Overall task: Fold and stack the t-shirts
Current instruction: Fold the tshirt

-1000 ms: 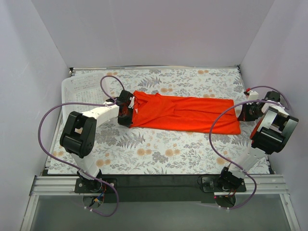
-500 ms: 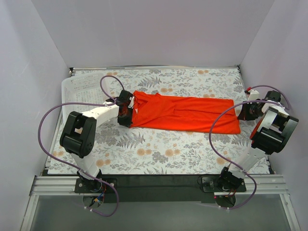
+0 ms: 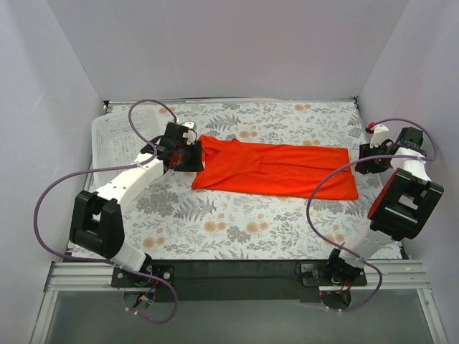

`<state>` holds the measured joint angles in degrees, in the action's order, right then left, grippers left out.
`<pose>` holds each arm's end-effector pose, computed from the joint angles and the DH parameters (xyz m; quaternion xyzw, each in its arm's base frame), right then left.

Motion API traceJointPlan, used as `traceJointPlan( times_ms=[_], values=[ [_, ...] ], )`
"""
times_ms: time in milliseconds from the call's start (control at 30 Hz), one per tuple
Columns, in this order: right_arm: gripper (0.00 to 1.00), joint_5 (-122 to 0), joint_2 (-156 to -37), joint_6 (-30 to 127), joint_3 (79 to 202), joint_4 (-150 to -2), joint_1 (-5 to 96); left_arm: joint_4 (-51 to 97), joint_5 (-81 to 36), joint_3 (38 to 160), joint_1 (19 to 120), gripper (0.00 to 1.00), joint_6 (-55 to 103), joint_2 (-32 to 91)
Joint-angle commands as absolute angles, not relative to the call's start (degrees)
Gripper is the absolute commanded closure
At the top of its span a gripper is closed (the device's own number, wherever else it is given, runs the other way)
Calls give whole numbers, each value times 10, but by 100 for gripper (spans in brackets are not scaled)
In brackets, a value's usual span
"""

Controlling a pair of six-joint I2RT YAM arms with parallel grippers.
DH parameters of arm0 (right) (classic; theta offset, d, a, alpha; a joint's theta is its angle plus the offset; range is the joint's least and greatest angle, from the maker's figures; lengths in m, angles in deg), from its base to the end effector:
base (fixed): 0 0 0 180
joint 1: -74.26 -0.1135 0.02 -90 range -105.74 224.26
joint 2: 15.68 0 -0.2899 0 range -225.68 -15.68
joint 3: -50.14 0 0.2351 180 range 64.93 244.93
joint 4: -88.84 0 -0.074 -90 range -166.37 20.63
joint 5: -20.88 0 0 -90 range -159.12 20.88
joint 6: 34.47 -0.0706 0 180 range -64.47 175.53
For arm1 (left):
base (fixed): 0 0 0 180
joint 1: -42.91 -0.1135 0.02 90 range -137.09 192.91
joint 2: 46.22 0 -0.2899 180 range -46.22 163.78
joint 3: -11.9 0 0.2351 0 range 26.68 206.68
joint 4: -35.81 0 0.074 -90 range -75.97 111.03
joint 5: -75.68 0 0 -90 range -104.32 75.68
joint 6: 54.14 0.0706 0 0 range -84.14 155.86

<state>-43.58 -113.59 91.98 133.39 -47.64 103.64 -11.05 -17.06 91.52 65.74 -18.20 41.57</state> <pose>0.3286 -0.1501 0.2241 -0.1183 0.9324 0.0332 0.3399 0.2976 -0.1290 0.2513 -0.2497 0.9203 -0.2046 0.2211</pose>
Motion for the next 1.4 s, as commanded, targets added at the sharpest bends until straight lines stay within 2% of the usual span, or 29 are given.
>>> traceJointPlan(
  times_ms=[0,167,467,700,933,1167,1233,1267,1367],
  values=[
    [57,-405,-1091,952,1332,-450,1030,-101,-197,945,655,52,-194,398],
    [56,-386,-1050,990,1282,-410,1030,-107,-215,958,645,52,-216,436],
    [56,-388,-999,999,1195,-418,1033,-89,-177,821,645,51,-290,330],
    [55,-395,-1009,998,1178,-427,1037,-90,-120,813,644,58,-293,371],
    [56,-399,-1019,997,1178,-428,1055,-80,-126,832,646,66,-276,425],
    [56,-400,-1034,996,1184,-427,1071,-74,-139,835,651,68,-269,467],
    [56,-398,-1038,992,1186,-428,1072,-72,-138,835,651,71,-268,475],
    [57,-392,-1044,990,1186,-427,1071,-68,-134,841,651,76,-265,479],
    [56,-391,-1048,991,1185,-427,1071,-67,-133,846,652,77,-263,484]
  ],
)
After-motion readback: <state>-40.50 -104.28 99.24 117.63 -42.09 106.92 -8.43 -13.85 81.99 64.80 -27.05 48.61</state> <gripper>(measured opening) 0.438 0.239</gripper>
